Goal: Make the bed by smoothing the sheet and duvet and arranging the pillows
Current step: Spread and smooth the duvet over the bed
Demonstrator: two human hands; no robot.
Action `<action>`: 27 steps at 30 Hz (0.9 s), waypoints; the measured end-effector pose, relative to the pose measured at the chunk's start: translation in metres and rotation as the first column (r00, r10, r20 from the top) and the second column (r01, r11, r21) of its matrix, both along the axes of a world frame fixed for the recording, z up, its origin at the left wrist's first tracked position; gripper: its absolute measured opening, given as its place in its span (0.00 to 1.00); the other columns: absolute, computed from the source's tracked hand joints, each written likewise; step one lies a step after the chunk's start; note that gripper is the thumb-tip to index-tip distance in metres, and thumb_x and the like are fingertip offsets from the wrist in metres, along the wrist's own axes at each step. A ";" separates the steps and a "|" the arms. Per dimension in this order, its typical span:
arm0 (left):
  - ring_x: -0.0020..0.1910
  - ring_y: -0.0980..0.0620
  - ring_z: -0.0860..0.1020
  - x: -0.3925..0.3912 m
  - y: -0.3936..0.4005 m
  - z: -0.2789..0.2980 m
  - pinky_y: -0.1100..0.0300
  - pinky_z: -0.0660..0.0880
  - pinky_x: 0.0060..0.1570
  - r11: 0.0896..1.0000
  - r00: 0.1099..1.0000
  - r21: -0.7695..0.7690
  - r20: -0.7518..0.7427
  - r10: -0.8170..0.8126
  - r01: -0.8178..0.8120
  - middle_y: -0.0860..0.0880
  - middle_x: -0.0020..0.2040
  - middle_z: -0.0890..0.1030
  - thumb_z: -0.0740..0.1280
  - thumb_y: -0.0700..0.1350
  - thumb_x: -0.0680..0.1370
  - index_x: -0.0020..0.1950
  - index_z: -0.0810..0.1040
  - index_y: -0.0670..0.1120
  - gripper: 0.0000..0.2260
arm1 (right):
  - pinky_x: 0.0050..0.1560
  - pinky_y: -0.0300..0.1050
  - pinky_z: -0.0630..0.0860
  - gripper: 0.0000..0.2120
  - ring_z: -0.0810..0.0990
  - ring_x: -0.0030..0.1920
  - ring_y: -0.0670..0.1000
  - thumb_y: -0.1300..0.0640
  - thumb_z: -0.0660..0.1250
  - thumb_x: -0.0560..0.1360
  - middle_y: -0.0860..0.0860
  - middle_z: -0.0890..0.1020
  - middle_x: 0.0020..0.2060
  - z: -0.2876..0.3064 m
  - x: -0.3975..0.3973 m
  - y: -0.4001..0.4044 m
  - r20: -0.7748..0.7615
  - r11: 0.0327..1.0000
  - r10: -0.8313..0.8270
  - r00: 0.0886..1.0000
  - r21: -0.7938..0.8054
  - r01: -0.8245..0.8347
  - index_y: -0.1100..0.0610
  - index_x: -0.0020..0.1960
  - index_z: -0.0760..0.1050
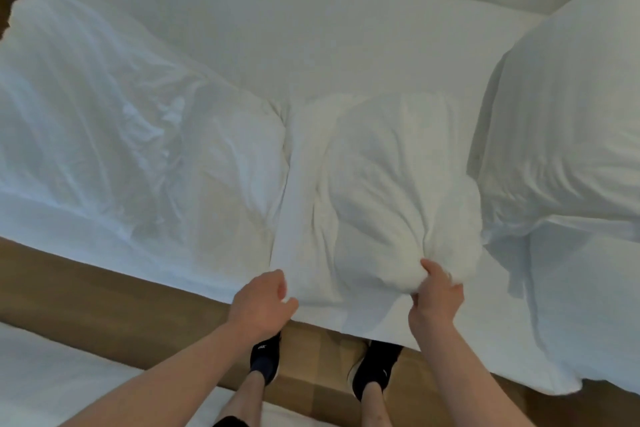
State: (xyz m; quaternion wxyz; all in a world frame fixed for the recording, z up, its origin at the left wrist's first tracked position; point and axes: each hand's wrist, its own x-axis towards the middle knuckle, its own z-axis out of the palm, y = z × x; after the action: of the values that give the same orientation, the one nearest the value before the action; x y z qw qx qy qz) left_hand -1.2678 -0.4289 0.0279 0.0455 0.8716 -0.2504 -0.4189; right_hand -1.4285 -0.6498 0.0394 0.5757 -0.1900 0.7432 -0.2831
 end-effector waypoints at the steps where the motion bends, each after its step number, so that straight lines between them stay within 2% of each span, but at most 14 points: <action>1: 0.43 0.55 0.75 -0.006 -0.005 0.001 0.59 0.72 0.41 0.996 1.000 -0.088 0.001 0.006 -0.006 0.56 0.46 0.75 0.67 0.57 0.75 0.48 0.70 0.53 0.11 | 0.62 0.57 0.79 0.24 0.83 0.56 0.54 0.68 0.73 0.70 0.49 0.85 0.55 0.009 -0.014 0.005 -0.009 0.999 -0.030 1.000 -0.021 0.030 0.55 0.64 0.78; 3: 0.48 0.54 0.75 -0.007 -0.013 -0.003 0.57 0.74 0.50 0.982 1.000 -0.185 0.020 -0.022 0.026 0.57 0.53 0.73 0.68 0.58 0.74 0.54 0.70 0.55 0.14 | 0.63 0.55 0.79 0.25 0.83 0.57 0.54 0.70 0.71 0.69 0.51 0.85 0.57 0.029 -0.046 0.013 -0.074 0.992 -0.079 0.994 -0.103 0.071 0.59 0.65 0.79; 5: 0.53 0.53 0.74 0.001 -0.018 -0.008 0.55 0.72 0.56 0.979 0.997 -0.196 0.057 -0.050 0.060 0.56 0.58 0.71 0.69 0.57 0.74 0.59 0.70 0.54 0.17 | 0.63 0.54 0.77 0.24 0.82 0.58 0.54 0.70 0.71 0.67 0.51 0.83 0.59 0.042 -0.082 0.021 -0.202 0.986 -0.087 0.976 -0.155 0.056 0.59 0.63 0.79; 6: 0.55 0.53 0.73 0.007 -0.019 -0.011 0.55 0.71 0.58 0.981 0.996 -0.181 0.074 -0.057 0.069 0.55 0.60 0.71 0.69 0.56 0.74 0.60 0.70 0.53 0.18 | 0.63 0.52 0.76 0.24 0.81 0.58 0.55 0.70 0.72 0.68 0.52 0.82 0.59 0.039 -0.102 0.027 -0.290 0.992 -0.051 0.956 -0.126 0.015 0.58 0.63 0.78; 8: 0.57 0.51 0.73 0.021 -0.019 -0.016 0.55 0.70 0.58 0.990 0.992 -0.106 0.093 -0.081 0.091 0.53 0.62 0.71 0.69 0.56 0.75 0.61 0.71 0.52 0.18 | 0.64 0.51 0.73 0.25 0.79 0.60 0.55 0.65 0.74 0.72 0.55 0.81 0.62 0.020 -0.140 0.044 -0.431 0.982 0.190 0.882 0.105 -0.160 0.59 0.69 0.75; 9: 0.58 0.51 0.73 0.027 -0.019 -0.018 0.55 0.70 0.58 0.992 0.990 -0.053 0.089 -0.107 0.112 0.52 0.64 0.71 0.69 0.55 0.75 0.62 0.71 0.52 0.18 | 0.65 0.53 0.73 0.29 0.78 0.61 0.58 0.61 0.75 0.72 0.57 0.80 0.63 0.008 -0.158 0.052 -0.418 0.928 0.354 0.836 0.267 -0.260 0.60 0.71 0.72; 11: 0.60 0.50 0.73 0.036 -0.018 -0.022 0.56 0.70 0.58 0.982 0.979 0.037 0.082 -0.187 0.185 0.51 0.66 0.71 0.68 0.55 0.76 0.63 0.71 0.52 0.18 | 0.66 0.58 0.75 0.40 0.78 0.61 0.62 0.59 0.77 0.69 0.59 0.78 0.62 -0.011 -0.181 0.059 -0.319 0.757 0.599 0.734 0.523 -0.391 0.60 0.76 0.63; 13: 0.61 0.50 0.73 0.045 -0.021 -0.025 0.55 0.70 0.58 0.964 0.961 0.067 0.087 -0.263 0.258 0.51 0.66 0.71 0.68 0.55 0.76 0.64 0.72 0.52 0.18 | 0.67 0.56 0.74 0.48 0.76 0.66 0.63 0.59 0.77 0.70 0.62 0.73 0.69 -0.023 -0.183 0.047 -0.266 0.637 0.728 0.632 0.605 -0.479 0.60 0.81 0.53; 14: 0.61 0.49 0.73 0.050 -0.026 -0.025 0.55 0.70 0.59 0.957 0.953 0.060 0.091 -0.289 0.284 0.51 0.67 0.71 0.68 0.55 0.76 0.64 0.72 0.52 0.18 | 0.68 0.55 0.73 0.48 0.73 0.70 0.63 0.58 0.76 0.72 0.62 0.70 0.73 -0.026 -0.175 0.038 -0.256 0.609 0.763 0.594 0.592 -0.528 0.59 0.82 0.50; 16: 0.62 0.49 0.73 0.061 -0.041 -0.025 0.53 0.71 0.61 0.946 0.941 0.029 0.104 -0.323 0.321 0.51 0.67 0.70 0.68 0.55 0.76 0.64 0.72 0.52 0.18 | 0.68 0.54 0.72 0.45 0.71 0.73 0.63 0.57 0.75 0.75 0.60 0.66 0.77 -0.028 -0.154 0.016 -0.263 0.600 0.792 0.551 0.499 -0.625 0.57 0.83 0.50; 18: 0.64 0.48 0.72 0.074 -0.067 -0.023 0.51 0.71 0.62 0.941 0.932 -0.001 0.134 -0.335 0.339 0.50 0.68 0.70 0.69 0.54 0.76 0.64 0.73 0.51 0.18 | 0.64 0.52 0.72 0.42 0.71 0.72 0.61 0.56 0.74 0.76 0.58 0.66 0.77 -0.033 -0.130 -0.010 -0.299 0.624 0.782 0.547 0.375 -0.686 0.54 0.82 0.54; 20: 0.64 0.47 0.73 0.086 -0.101 -0.022 0.50 0.71 0.63 0.942 0.931 -0.036 0.170 -0.324 0.334 0.50 0.68 0.71 0.70 0.53 0.75 0.64 0.73 0.51 0.19 | 0.66 0.53 0.72 0.41 0.71 0.73 0.60 0.54 0.75 0.75 0.57 0.68 0.76 -0.042 -0.105 -0.040 -0.351 0.631 0.768 0.536 0.270 -0.727 0.53 0.81 0.56; 24: 0.64 0.47 0.73 0.103 -0.174 -0.027 0.50 0.73 0.60 0.960 0.951 -0.145 0.232 -0.202 0.239 0.49 0.67 0.71 0.73 0.53 0.73 0.64 0.74 0.50 0.22 | 0.72 0.54 0.69 0.44 0.69 0.75 0.58 0.49 0.77 0.73 0.57 0.68 0.77 -0.070 -0.061 -0.097 -0.431 0.627 0.738 0.519 0.156 -0.763 0.55 0.81 0.56; 27: 0.65 0.46 0.72 0.105 -0.213 -0.048 0.48 0.75 0.59 0.971 0.960 -0.135 0.225 -0.165 0.198 0.48 0.68 0.69 0.75 0.57 0.71 0.68 0.72 0.49 0.29 | 0.75 0.55 0.66 0.50 0.67 0.77 0.58 0.43 0.78 0.71 0.57 0.66 0.78 -0.099 -0.038 -0.132 -0.458 0.644 0.708 0.537 0.107 -0.758 0.55 0.82 0.53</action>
State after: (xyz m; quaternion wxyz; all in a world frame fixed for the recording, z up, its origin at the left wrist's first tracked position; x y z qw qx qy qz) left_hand -1.1630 -0.6422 -0.0198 0.0478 0.8784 -0.3647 -0.3052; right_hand -1.4663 -0.7822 -0.0598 0.4365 -0.5747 0.6923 -0.0006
